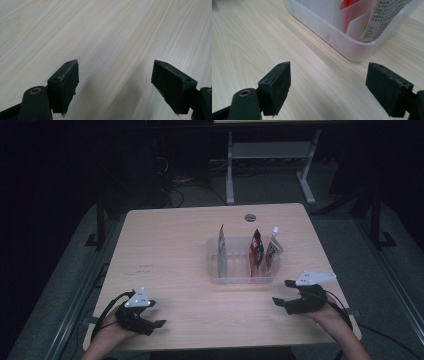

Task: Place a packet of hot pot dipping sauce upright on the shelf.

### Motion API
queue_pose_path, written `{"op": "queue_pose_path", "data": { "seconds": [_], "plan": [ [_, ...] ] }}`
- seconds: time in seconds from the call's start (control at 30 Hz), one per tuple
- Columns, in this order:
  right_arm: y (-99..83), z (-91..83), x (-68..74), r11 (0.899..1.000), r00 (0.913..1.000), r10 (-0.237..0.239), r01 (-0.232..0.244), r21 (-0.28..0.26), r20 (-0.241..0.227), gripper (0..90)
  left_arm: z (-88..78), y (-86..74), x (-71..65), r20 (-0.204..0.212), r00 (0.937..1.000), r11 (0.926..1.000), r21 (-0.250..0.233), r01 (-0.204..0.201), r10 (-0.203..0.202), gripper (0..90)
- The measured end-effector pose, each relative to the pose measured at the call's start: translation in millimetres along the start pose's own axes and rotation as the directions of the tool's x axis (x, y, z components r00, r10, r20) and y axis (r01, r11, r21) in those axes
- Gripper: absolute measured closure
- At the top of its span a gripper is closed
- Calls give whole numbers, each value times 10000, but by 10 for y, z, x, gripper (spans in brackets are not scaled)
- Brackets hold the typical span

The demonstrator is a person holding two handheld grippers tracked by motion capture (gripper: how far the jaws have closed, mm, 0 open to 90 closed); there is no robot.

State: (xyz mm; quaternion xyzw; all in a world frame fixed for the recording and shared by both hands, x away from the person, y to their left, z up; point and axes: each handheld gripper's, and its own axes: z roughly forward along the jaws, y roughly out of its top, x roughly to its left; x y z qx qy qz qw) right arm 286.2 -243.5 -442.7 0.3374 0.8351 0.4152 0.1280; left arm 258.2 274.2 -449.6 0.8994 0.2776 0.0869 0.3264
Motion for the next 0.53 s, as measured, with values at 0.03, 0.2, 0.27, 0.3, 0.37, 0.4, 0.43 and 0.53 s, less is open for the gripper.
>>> {"op": "queue_pose_path", "data": {
  "seconds": [0.03, 0.2, 0.27, 0.3, 0.37, 0.4, 0.43, 0.53],
  "plan": [
    [-2, 5, 3, 10000, 10000, -11, 11, 47, 46, 193, 5, -2, 6, -12, 10000, 10000, 70, -58, 58, 216],
    [-4, 6, 11, 10000, 10000, -7, 6, 33, 49, 191, 23, -4, 16, -63, 10000, 9998, 188, -76, 78, 215],
    [-6, 8, 9, 10000, 10000, -73, 73, 55, 57, 189, 29, -9, 22, -60, 10000, 9998, 175, -26, 27, 215],
    [-7, 11, 6, 9999, 10000, -78, 77, 69, 55, 188, 30, -10, 27, -63, 10000, 9998, 205, -34, 35, 215],
    [-7, 12, 3, 10000, 10000, -58, 58, 74, 78, 186, 34, -13, 34, -55, 10000, 9997, 243, -72, 73, 213],
    [-7, 12, 1, 10000, 9999, -64, 63, 66, 85, 185, 38, -13, 35, -47, 10000, 9997, 255, -71, 72, 211],
    [-6, 9, 1, 10000, 9999, -53, 53, 49, 100, 184, 44, -14, 34, -54, 10000, 9997, 250, -55, 56, 208],
    [-4, 5, 2, 10000, 9999, -38, 38, -36, 104, 182, 60, -14, 35, -33, 10000, 9996, 284, -81, 82, 199]
  ]
}}
